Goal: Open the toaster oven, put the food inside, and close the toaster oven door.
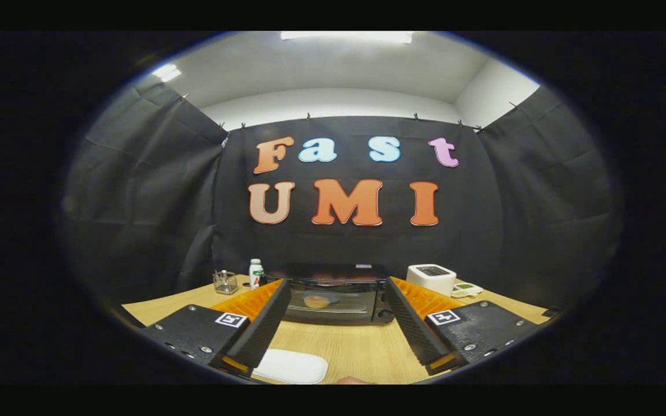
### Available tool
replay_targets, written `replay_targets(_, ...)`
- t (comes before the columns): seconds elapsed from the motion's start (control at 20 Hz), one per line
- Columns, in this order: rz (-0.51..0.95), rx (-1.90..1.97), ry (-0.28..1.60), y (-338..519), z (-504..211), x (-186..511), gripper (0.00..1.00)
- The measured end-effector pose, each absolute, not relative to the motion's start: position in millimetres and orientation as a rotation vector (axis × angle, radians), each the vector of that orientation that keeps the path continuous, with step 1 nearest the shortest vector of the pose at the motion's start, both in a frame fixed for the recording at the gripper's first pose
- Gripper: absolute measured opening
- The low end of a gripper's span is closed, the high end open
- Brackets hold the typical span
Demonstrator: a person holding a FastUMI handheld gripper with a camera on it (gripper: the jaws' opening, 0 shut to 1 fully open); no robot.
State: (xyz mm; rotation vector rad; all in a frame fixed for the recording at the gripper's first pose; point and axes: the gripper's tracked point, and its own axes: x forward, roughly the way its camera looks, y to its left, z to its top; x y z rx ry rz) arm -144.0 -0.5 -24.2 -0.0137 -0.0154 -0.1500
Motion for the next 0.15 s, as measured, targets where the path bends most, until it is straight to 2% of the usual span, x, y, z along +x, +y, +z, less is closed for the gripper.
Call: replay_targets(0.15, -0.158, -0.009, -0.028, -7.4, -22.9, -146.1, 0.97)
